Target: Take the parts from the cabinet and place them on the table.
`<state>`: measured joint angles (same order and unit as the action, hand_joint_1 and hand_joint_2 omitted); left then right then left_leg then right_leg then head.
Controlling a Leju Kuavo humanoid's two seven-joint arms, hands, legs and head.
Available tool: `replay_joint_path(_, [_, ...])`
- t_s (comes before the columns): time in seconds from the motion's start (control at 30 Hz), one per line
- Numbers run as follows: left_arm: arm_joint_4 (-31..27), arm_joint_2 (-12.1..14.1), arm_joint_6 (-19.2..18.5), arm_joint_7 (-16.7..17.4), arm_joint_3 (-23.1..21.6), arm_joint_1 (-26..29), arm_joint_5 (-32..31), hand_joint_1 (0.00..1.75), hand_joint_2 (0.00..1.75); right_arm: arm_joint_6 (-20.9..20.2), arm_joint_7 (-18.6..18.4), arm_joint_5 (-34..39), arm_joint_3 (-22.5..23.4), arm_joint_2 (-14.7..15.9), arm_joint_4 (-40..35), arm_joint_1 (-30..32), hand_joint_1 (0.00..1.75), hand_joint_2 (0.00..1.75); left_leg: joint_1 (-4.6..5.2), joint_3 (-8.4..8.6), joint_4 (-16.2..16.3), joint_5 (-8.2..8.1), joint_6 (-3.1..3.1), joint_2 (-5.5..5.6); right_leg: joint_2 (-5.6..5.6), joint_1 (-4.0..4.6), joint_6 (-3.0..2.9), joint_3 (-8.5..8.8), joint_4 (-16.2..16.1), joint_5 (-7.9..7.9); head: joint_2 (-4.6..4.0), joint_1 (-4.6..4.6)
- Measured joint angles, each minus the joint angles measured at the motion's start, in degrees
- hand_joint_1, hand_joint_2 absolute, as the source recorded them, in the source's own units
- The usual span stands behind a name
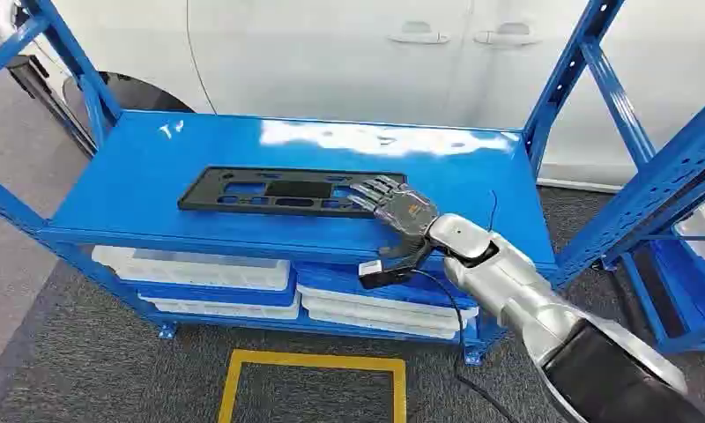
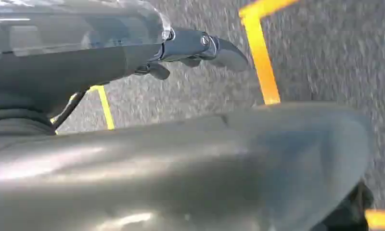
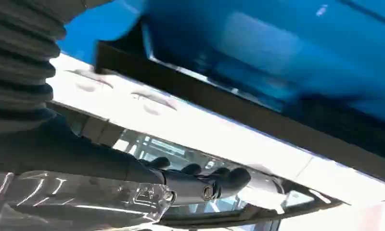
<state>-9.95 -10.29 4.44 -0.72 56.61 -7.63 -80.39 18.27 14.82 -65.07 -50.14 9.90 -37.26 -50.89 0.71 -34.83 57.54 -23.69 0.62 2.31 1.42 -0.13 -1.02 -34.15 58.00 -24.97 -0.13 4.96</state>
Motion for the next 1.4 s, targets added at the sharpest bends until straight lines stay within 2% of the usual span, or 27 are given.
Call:
replay_joint_path(0.07, [0.0, 0.0, 0.0, -0.2, 0.0, 0.0, 0.0, 0.0, 0.0, -0.4, 0.0, -0.3, 0.1, 0.3, -0.3, -0.5, 0.0, 0.0, -0.12, -1.04, 3.0, -2.31, -0.79, -0.59, 0.49, -0.28, -0.52, 0.21, -0.4, 0.26, 0.0, 0.0])
replay_joint_path(0.13, [0.0, 0.0, -0.2, -0.3, 0.0, -0.1, 0.0, 0.0, 0.0, -1.0, 0.0, -0.9, 0.0, 0.7, -0.5, -0.8, 0.0, 0.0, -0.52, -5.19, 12.1, -7.17, -1.44, -1.16, 0.62, -0.17, -0.68, 0.18, -0.4, 0.25, 0.0, 0.0])
replay_joint_path(0.17, [0.0, 0.0, -0.2, -0.4, 0.0, -0.1, 0.0, 0.0, 0.0, -1.1, 0.0, -1.0, 0.0, 0.9, -0.5, -0.8, 0.0, 0.0, -0.59, -7.31, 16.5, -8.86, -1.63, -1.23, 0.72, -0.12, -0.69, 0.15, -0.3, 0.24, 0.0, 0.0])
replay_joint_path(0.2, [0.0, 0.0, -0.2, -0.4, 0.0, 0.0, 0.0, 0.0, 0.0, -1.2, 0.0, -1.1, -0.1, 1.0, -0.5, -0.7, 0.0, 0.0, -0.67, -8.4, 18.7, -9.15, -1.75, -1.26, 0.8, -0.11, -0.68, 0.15, -0.3, 0.24, 0.0, 0.02])
replay_joint_path(0.27, [0.0, 0.0, -0.3, -0.6, 0.0, 0.0, 0.0, 0.0, 0.0, -1.2, 0.0, -1.2, -0.3, 1.0, -0.5, -0.8, 0.0, 0.0, -0.86, -6.61, 14.8, -6.08, -1.82, -1.27, 0.84, -0.12, -0.62, 0.18, -0.3, 0.22, 0.0, 0.0])
replay_joint_path(0.33, [0.0, 0.0, -0.3, -0.7, 0.0, -0.2, 0.0, 0.0, 0.0, -1.2, 0.0, -1.3, -0.3, 1.0, -0.7, -1.0, 0.0, 0.0, -0.97, -1.08, 4.0, -1.1, -1.61, -1.22, 0.83, -0.23, -0.28, 0.43, -0.2, 0.05, 0.0, 0.0])
replay_joint_path(0.37, [0.0, 0.0, -0.3, -0.7, 0.0, -0.2, 0.0, 0.0, 0.0, -1.2, 0.0, -1.3, -0.3, 1.1, -0.7, -1.1, 0.0, 0.0, -0.94, 0.3, 0.4, -0.92, -1.37, -0.85, 0.79, -0.05, 0.04, 0.39, -0.1, -0.05, 0.0, 0.0])
replay_joint_path(0.4, [0.0, -0.1, -0.3, -0.7, 0.0, -0.2, 0.0, 0.0, 0.0, -1.2, 0.0, -1.3, -0.3, 1.1, -0.8, -1.2, 0.0, 0.0, -0.66, 0.38, 0.3, -0.56, -0.68, -0.81, 0.53, 0.07, 0.42, 0.27, 0.0, -0.03, 0.0, 0.0])
replay_joint_path(0.5, [0.0, -0.1, -0.3, -0.7, 0.0, -0.1, 0.0, 0.0, 0.0, -1.2, 0.1, -1.4, -0.4, 1.1, -0.8, -1.4, 0.0, 0.0, -0.41, 0.16, 0.2, -0.26, 0.42, -0.76, 0.76, -0.12, 1.49, 0.27, -0.1, 0.13, 0.0, 0.0])
replay_joint_path(0.53, [0.0, -0.1, -0.3, -0.7, 0.0, -0.1, 0.0, 0.0, 0.0, -1.2, 0.2, -1.6, -0.4, 1.1, -0.8, -1.4, 0.0, 0.0, -0.84, 0.55, -0.3, 0.16, 1.01, -0.73, 0.78, -0.24, 1.78, -0.02, 0.2, -0.4, 0.0, 0.02])
replay_joint_path(0.57, [0.0, -0.1, -0.3, -0.7, 0.0, -0.2, 0.0, 0.0, 0.0, -1.2, 0.3, -1.7, -0.4, 1.1, -0.8, -1.4, 0.0, 0.0, -0.71, 0.55, -0.4, 0.28, 1.22, -0.54, 0.22, -0.42, 1.83, -0.57, 1.9, -1.8, 0.0, 0.0])
replay_joint_path(0.63, [0.0, -0.1, -0.3, -0.7, 0.0, -0.5, 0.0, 0.0, 0.0, -1.2, 0.5, -1.9, -0.5, 0.7, -0.8, -1.4, 0.0, 0.0, -0.6, 0.47, -0.4, -0.13, 1.8, -0.41, -0.53, -0.59, 2.0, -4.26, 10.3, -5.96, 0.0, 0.0])
replay_joint_path(0.7, [0.0, -0.1, -0.1, -0.7, 0.0, -0.4, 0.0, 0.0, 0.0, -1.2, 0.5, -1.9, -0.7, 0.4, -0.6, -1.1, 0.0, 0.0, -0.47, 0.57, -0.4, -0.37, 1.94, -0.23, -0.64, -0.65, 2.09, -8.16, 18.2, -7.71, 0.0, 0.0])
replay_joint_path(0.77, [0.0, -0.1, 0.0, -0.8, 0.0, -0.3, 0.0, 0.0, 0.0, -1.2, 0.6, -1.9, -0.8, 0.3, -0.5, -1.0, 0.0, 0.0, -0.42, 0.87, -0.1, -0.3, 1.88, -0.07, -0.63, -0.64, 1.91, -7.44, 15.9, -5.09, 0.0, 0.0])
replay_joint_path(0.83, [0.0, -0.1, -0.5, -1.1, 0.0, -0.4, 0.2, 0.0, 0.0, -1.1, 0.6, -1.9, -0.8, 0.3, -0.5, -1.4, 0.0, 0.0, -0.37, 1.22, 0.3, -0.72, 1.58, 0.15, -0.49, -0.52, 1.16, -2.83, 5.9, 0.49, 0.0, 0.0])
replay_joint_path(0.87, [0.0, -0.2, -0.7, -1.2, 0.0, -0.3, 0.2, 0.0, 0.0, -1.1, 0.7, -1.9, -0.8, 0.3, -0.5, -1.5, 0.0, 0.0, -0.39, 1.17, 0.3, -0.92, 1.45, 0.2, 0.2, -0.19, 0.67, -1.46, 2.5, 1.0, 0.0, 0.0])
replay_joint_path(0.9, [0.0, -0.2, -0.8, -1.2, 0.0, -0.4, 0.2, 0.0, 0.0, -1.1, 0.9, -2.0, -0.9, 0.1, -0.5, -1.6, 0.0, 0.0, 0.04, 0.75, 0.7, -1.03, 1.17, 0.12, 0.32, 0.15, 0.68, -1.02, 1.4, 0.7, 0.0, 0.0])
replay_joint_path(1.0, [0.0, -0.2, -0.8, -1.2, 0.0, -0.3, 0.2, 0.0, 0.0, -1.0, 1.8, -2.3, -1.1, 0.1, -0.5, -1.5, 0.0, 0.0, -0.18, 0.51, 0.4, -0.94, 0.47, 0.04, 0.09, 0.29, 0.53, -0.77, 0.7, 0.0, 0.0, 0.02])
replay_joint_path(1.07, [0.0, -0.2, -0.8, -1.3, 0.0, -0.5, 0.2, 0.0, 0.0, -1.0, 2.0, -2.8, -1.5, 0.4, -0.9, -1.2, 0.0, 0.0, -0.11, 0.18, 1.8, -2.21, -0.45, -0.32, 0.52, -0.34, 0.12, -0.02, -0.3, 0.23, 0.0, 0.0])
replay_joint_path(1.1, [0.0, -0.2, -0.8, -1.2, 0.0, -0.6, 0.1, 0.0, 0.0, -1.0, 2.1, -3.0, -1.7, 0.7, -1.2, -1.1, 0.0, 0.0, -0.18, -1.2, 4.7, -3.94, -0.81, -0.66, 0.74, -0.35, -0.28, 0.09, -0.3, 0.09, 0.0, 0.0])
replay_joint_path(1.17, [0.0, -0.2, -0.8, -1.2, 0.0, -0.6, 0.1, 0.0, 0.0, -1.0, 2.2, -3.1, -2.6, 1.4, -1.9, -0.5, 0.0, 0.0, -0.49, -6.0, 14.0, -8.03, -1.4, -1.08, 1.07, -0.21, -0.49, 0.27, -0.3, -0.08, 0.0, 0.0])
replay_joint_path(1.2, [0.0, -0.2, -0.8, -1.2, 0.0, -0.6, 0.0, 0.0, 0.0, -1.0, 2.3, -3.1, -2.9, 1.7, -2.1, 0.1, 0.0, 0.0, -0.62, -8.18, 17.8, -8.99, -1.64, -1.13, 1.2, -0.19, -0.49, 0.3, -0.3, -0.12, 0.0, 0.0])
replay_joint_path(1.23, [0.0, -0.2, -0.8, -1.2, 0.0, -0.6, 0.0, 0.0, 0.0, -1.0, 2.3, -3.1, -3.2, 1.9, -2.5, 0.5, 0.0, 0.0, -0.77, -8.88, 18.5, -8.58, -1.74, -1.14, 1.23, -0.2, -0.45, 0.37, -0.3, -0.16, 0.0, 0.0])
replay_joint_path(1.27, [0.0, -0.2, -0.7, -1.2, 0.0, -0.5, 0.0, 0.0, 0.0, -1.0, 2.4, -3.1, -3.6, 2.0, -3.0, 1.0, 0.0, 0.0, -0.93, -8.14, 16.3, -6.57, -1.87, -1.16, 1.23, -0.25, -0.29, 0.47, -0.2, -0.28, 0.0, 0.0])
replay_joint_path(1.33, [0.0, -0.2, -0.7, -1.2, 0.0, -0.6, 0.0, 0.0, 0.0, -1.0, 2.5, -3.1, -4.0, 2.1, -3.8, 1.3, 0.0, 0.0, -1.24, -3.59, 6.5, -1.26, -1.99, -1.13, 1.2, -0.45, 0.15, 0.79, 0.0, -0.61, 0.0, 0.0])
replay_joint_path(1.37, [0.0, -0.2, -0.7, -1.2, 0.0, -0.6, 0.0, 0.0, 0.0, -1.0, 2.5, -3.1, -4.1, 2.1, -4.1, 1.3, 0.0, 0.0, -1.49, -1.41, 2.0, 0.38, -2.11, -0.69, 1.19, -0.49, 0.44, 0.82, 0.2, -0.85, 0.0, 0.0])
replay_joint_path(1.4, [0.0, -0.3, -0.7, -1.2, 0.0, -0.6, 0.0, 0.0, 0.0, -1.0, 2.5, -3.1, -4.1, 2.1, -4.4, 1.3, 0.0, 0.0, -1.02, -1.26, 1.2, -0.15, -1.59, -0.22, 0.96, -0.1, 0.82, 0.76, 0.6, -1.04, 0.0, 0.02])
